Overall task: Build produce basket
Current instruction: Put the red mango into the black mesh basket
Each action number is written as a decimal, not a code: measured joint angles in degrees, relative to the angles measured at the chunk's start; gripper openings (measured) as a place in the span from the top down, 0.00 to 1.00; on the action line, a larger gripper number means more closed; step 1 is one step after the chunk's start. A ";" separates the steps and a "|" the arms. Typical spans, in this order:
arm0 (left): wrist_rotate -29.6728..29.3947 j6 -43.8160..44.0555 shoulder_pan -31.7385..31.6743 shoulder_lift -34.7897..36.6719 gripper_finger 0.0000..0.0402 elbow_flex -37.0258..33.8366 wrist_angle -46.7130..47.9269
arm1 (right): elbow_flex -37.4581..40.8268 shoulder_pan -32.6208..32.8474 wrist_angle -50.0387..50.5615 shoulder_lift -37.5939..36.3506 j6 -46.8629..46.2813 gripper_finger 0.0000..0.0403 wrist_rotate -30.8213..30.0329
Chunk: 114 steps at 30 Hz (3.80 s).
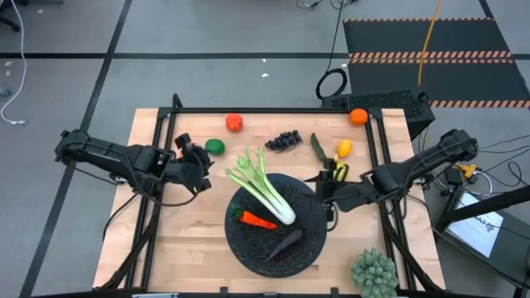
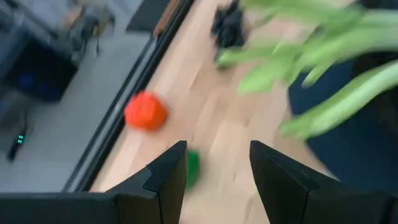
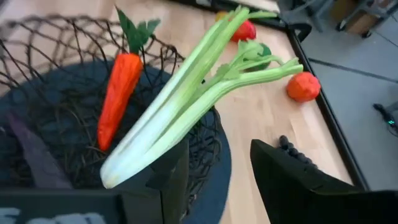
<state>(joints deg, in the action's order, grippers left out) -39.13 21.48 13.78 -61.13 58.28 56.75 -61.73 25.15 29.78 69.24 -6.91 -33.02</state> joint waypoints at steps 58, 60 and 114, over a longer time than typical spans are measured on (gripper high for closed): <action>20.46 15.47 -41.84 -6.79 0.36 -25.44 -9.48 | 13.70 0.06 -18.84 -9.53 6.15 0.59 0.29; 20.48 15.03 -41.44 -6.83 0.38 -25.46 -10.24 | 13.70 0.06 -18.84 -9.53 6.31 0.59 0.29; 18.49 -5.36 2.53 5.67 0.39 -5.14 -38.86 | 13.68 0.06 -18.78 -9.51 7.69 0.59 0.29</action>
<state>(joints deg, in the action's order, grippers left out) -20.64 16.12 16.30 -55.47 53.15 17.89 -48.05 25.21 11.00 59.72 0.78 -32.73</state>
